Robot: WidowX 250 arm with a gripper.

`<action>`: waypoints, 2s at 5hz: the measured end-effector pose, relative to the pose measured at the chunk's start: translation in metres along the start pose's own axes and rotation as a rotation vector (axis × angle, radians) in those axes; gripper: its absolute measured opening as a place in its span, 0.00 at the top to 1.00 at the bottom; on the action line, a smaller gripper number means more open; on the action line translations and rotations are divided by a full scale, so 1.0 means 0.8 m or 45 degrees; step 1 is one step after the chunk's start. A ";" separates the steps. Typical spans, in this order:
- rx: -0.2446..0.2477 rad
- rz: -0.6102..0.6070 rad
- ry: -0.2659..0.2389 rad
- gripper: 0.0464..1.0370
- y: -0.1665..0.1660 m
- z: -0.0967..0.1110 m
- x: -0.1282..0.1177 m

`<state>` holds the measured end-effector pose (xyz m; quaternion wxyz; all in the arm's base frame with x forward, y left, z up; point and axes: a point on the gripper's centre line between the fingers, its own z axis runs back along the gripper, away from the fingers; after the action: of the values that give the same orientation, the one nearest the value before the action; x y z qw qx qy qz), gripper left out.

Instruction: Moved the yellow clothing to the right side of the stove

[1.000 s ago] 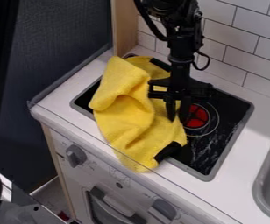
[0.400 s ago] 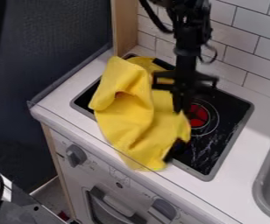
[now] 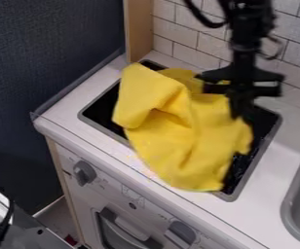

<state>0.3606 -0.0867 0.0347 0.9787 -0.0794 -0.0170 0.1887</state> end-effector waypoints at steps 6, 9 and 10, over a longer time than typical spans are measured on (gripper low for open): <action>-0.366 -0.355 0.189 0.84 -0.131 -0.071 -0.082; -0.082 -0.478 0.007 0.04 -0.104 -0.004 -0.054; -0.039 -0.431 0.009 0.04 -0.084 0.015 -0.055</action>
<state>0.3438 -0.1626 0.0574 0.9952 -0.0909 -0.0295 0.0207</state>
